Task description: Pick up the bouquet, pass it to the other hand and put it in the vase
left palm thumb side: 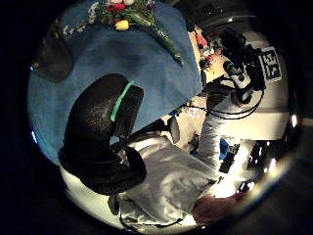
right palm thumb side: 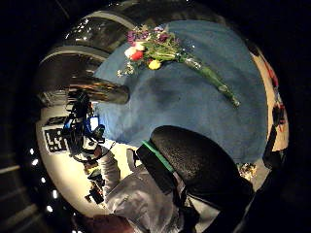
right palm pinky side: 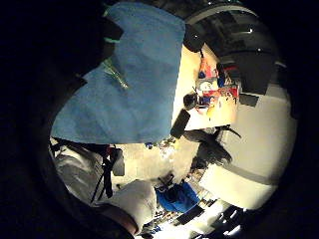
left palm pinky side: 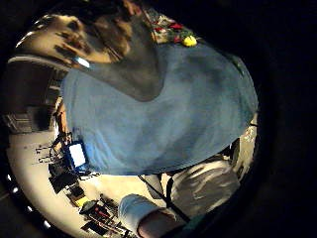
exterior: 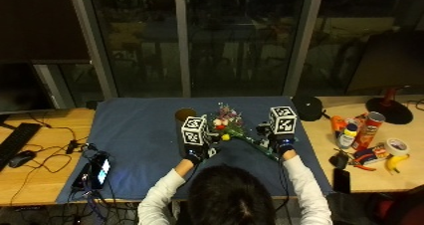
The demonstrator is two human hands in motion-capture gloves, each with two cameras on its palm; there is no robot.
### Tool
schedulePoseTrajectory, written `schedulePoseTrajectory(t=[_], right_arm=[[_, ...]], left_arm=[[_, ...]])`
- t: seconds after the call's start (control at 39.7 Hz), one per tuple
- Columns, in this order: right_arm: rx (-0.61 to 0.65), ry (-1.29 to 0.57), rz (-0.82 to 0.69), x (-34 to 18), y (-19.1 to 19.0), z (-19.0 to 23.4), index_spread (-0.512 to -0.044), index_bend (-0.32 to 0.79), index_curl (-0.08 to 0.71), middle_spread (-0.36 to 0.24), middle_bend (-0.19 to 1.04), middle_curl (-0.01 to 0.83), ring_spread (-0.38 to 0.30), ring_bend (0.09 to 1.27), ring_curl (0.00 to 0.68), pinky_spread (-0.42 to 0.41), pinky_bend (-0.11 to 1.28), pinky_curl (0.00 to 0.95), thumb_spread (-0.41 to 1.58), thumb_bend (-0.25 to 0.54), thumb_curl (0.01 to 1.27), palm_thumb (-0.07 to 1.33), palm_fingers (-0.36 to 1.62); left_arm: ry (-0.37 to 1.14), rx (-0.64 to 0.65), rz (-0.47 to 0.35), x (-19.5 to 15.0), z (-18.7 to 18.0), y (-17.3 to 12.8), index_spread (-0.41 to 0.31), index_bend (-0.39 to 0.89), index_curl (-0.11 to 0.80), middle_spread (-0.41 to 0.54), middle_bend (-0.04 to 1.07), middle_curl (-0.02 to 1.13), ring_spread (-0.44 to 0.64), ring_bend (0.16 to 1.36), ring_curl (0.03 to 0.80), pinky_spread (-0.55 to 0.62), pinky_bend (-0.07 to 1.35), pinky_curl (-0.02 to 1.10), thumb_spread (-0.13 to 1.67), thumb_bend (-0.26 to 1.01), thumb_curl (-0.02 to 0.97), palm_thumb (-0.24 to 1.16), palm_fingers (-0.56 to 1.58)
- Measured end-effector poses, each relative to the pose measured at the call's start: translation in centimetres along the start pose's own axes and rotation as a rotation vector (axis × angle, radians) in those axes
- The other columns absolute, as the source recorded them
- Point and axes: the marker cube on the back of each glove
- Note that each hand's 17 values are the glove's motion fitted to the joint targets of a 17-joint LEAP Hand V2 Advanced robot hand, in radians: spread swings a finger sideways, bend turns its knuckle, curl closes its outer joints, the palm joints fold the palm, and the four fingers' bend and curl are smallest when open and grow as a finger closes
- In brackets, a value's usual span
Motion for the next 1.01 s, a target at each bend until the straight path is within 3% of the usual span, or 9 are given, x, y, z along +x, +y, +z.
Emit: schedulePoseTrajectory(t=[0.08, 0.18, 0.45, 0.66, 0.73, 0.86, 0.93, 1.01], right_arm=[[0.004, -0.004, -0.008, -0.3, 0.3, -0.1, -0.209, 0.02, 0.01, 0.007, 0.19, 0.068, 0.079, 0.43, 0.117, 0.141, 0.62, 0.183, 0.52, 0.107, 0.06, 0.22, 0.38], [0.018, 0.001, -0.012, -0.4, 0.9, -0.2, -0.259, 0.04, 0.03, 0.009, 0.21, 0.115, 0.1, 0.48, 0.169, 0.178, 0.68, 0.245, 0.69, 0.088, 0.09, 0.23, 0.34], [0.013, -0.03, 0.012, -0.5, 1.6, -0.7, -0.316, 0.08, 0.062, 0.011, 0.25, 0.204, 0.126, 0.51, 0.219, 0.217, 0.73, 0.302, 0.93, 0.029, 0.15, 0.26, 0.29], [0.022, -0.001, 0.077, -0.5, 1.1, -1.4, -0.325, 0.08, 0.081, 0.012, 0.25, 0.245, 0.131, 0.53, 0.238, 0.229, 0.77, 0.325, 1.0, -0.008, 0.18, 0.29, 0.31], [0.026, 0.029, 0.125, -0.1, 0.7, -1.8, -0.306, 0.14, 0.107, 0.012, 0.24, 0.254, 0.132, 0.52, 0.239, 0.23, 0.75, 0.323, 1.0, -0.032, 0.19, 0.26, 0.35], [0.015, -0.008, 0.168, 0.4, -0.4, -2.0, -0.268, 0.13, 0.132, 0.017, 0.24, 0.274, 0.125, 0.55, 0.259, 0.239, 0.72, 0.321, 0.96, -0.046, 0.2, 0.19, 0.4], [-0.039, -0.046, 0.209, 1.1, -1.5, -2.2, -0.245, 0.11, 0.141, 0.018, 0.22, 0.281, 0.111, 0.56, 0.266, 0.236, 0.72, 0.324, 0.96, -0.036, 0.21, 0.18, 0.42], [-0.2, -0.1, 0.318, 1.9, -1.9, -2.0, -0.232, 0.1, 0.148, 0.021, 0.21, 0.288, 0.098, 0.57, 0.277, 0.235, 0.73, 0.331, 0.96, -0.026, 0.22, 0.19, 0.42]], left_arm=[[-0.007, 0.003, -0.008, -0.2, 0.1, 0.0, 0.078, 0.15, 0.059, 0.216, 0.18, 0.06, 0.26, 0.46, 0.103, 0.27, 0.29, 0.08, 0.58, 0.14, 0.058, 0.23, 0.28], [-0.014, 0.001, -0.026, -0.4, -0.2, 0.6, 0.103, 0.16, 0.098, 0.284, 0.18, 0.1, 0.34, 0.5, 0.145, 0.35, 0.3, 0.12, 0.79, 0.14, 0.084, 0.26, 0.25], [-0.006, -0.001, 0.0, -0.5, -0.4, 0.7, 0.13, 0.16, 0.174, 0.368, 0.18, 0.16, 0.46, 0.53, 0.182, 0.44, 0.32, 0.19, 1.07, 0.1, 0.142, 0.27, 0.2], [0.07, -0.009, 0.048, -0.7, -0.3, -0.4, 0.133, 0.17, 0.216, 0.389, 0.19, 0.2, 0.49, 0.55, 0.197, 0.46, 0.3, 0.21, 1.14, 0.07, 0.174, 0.28, 0.19], [0.121, 0.001, 0.071, -0.5, -0.2, -0.8, 0.135, 0.17, 0.228, 0.395, 0.19, 0.21, 0.49, 0.55, 0.2, 0.47, 0.3, 0.22, 1.16, 0.05, 0.184, 0.29, 0.18], [0.1, 0.05, 0.071, 0.0, -0.4, -0.9, 0.143, 0.15, 0.24, 0.41, 0.19, 0.22, 0.5, 0.55, 0.21, 0.48, 0.31, 0.24, 1.18, 0.04, 0.202, 0.31, 0.16], [0.082, 0.058, 0.074, 0.1, -0.4, -1.0, 0.147, 0.13, 0.239, 0.416, 0.18, 0.23, 0.49, 0.57, 0.219, 0.48, 0.32, 0.25, 1.19, 0.04, 0.211, 0.32, 0.16], [0.1, 0.049, 0.088, 0.2, -0.3, -0.9, 0.149, 0.13, 0.237, 0.419, 0.18, 0.24, 0.49, 0.6, 0.229, 0.48, 0.34, 0.26, 1.2, 0.03, 0.219, 0.33, 0.13]])
